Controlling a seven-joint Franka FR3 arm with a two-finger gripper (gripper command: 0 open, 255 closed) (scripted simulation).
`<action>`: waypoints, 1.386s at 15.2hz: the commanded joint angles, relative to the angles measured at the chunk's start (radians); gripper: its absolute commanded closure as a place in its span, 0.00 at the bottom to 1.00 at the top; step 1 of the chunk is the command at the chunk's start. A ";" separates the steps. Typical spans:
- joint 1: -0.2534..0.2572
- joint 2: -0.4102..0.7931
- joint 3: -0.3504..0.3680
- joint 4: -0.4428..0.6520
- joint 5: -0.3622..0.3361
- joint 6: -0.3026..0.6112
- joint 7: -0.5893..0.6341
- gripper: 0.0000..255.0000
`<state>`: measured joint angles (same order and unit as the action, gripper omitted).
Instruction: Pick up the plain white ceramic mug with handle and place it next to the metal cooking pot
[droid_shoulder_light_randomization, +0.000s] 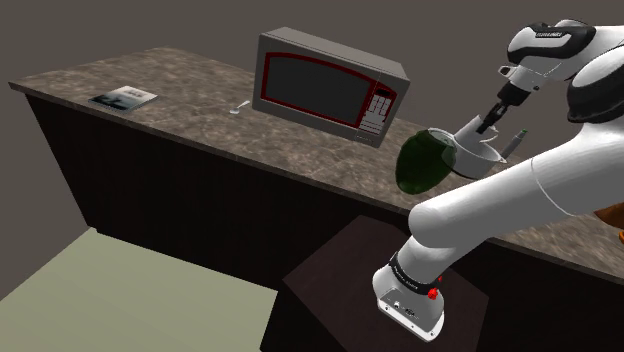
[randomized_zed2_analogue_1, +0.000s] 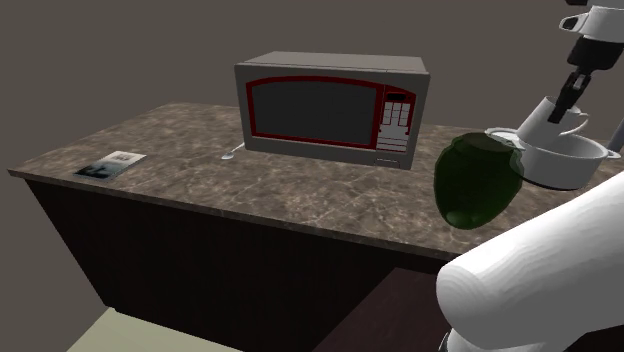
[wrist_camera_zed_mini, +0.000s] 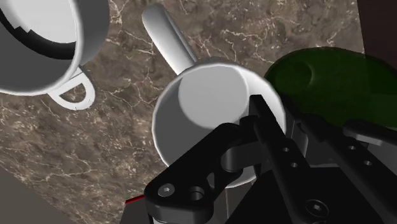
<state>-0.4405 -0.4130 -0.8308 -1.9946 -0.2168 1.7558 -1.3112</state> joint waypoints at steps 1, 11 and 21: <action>0.002 0.024 -0.049 0.032 0.007 -0.004 -0.055 1.00; 0.043 0.159 -0.275 0.112 0.084 0.037 -0.267 1.00; 0.048 0.175 -0.309 -0.011 0.092 0.171 -0.283 1.00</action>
<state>-0.3906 -0.2364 -1.1381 -1.9895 -0.1229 1.9106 -1.5929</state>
